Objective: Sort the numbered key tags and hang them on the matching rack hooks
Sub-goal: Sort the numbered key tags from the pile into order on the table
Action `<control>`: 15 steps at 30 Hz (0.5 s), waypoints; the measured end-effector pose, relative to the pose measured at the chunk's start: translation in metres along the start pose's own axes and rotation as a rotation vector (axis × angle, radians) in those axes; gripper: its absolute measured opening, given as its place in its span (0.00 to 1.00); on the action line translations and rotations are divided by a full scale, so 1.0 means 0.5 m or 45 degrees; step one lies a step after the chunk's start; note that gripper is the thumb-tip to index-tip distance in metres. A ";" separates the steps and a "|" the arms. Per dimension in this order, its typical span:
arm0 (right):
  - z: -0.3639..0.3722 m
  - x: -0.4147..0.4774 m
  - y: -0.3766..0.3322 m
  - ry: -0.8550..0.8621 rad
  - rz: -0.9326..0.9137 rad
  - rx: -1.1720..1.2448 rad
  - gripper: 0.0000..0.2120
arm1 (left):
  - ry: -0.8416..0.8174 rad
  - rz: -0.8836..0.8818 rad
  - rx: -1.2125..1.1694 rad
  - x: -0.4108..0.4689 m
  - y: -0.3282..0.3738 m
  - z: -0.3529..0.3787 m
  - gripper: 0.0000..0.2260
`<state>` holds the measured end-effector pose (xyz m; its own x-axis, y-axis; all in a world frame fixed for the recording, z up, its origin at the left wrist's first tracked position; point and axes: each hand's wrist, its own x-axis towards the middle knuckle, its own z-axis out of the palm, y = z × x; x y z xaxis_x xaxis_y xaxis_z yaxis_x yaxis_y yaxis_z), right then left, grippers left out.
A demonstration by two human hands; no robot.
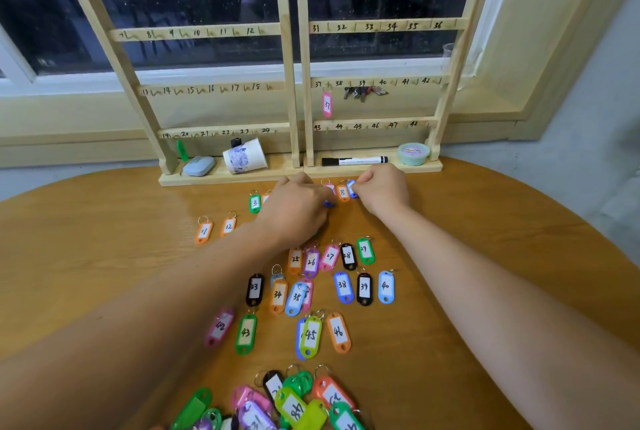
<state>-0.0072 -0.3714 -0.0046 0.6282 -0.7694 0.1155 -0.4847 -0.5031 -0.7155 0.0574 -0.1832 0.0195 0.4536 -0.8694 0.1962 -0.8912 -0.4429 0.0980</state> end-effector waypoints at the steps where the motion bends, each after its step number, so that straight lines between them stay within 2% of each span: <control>1: 0.004 -0.002 -0.003 0.004 -0.001 0.000 0.06 | -0.020 0.001 0.002 0.001 -0.001 0.000 0.17; 8: 0.004 -0.012 0.005 0.017 -0.030 0.004 0.05 | -0.069 -0.019 -0.018 0.009 -0.013 0.004 0.17; 15: -0.009 -0.027 0.024 0.013 -0.081 -0.076 0.08 | 0.028 -0.093 -0.167 -0.031 -0.040 -0.022 0.13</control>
<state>-0.0242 -0.3687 -0.0118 0.6530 -0.7387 0.1667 -0.4793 -0.5736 -0.6643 0.0680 -0.1587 0.0252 0.5187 -0.8300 0.2051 -0.8489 -0.4713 0.2392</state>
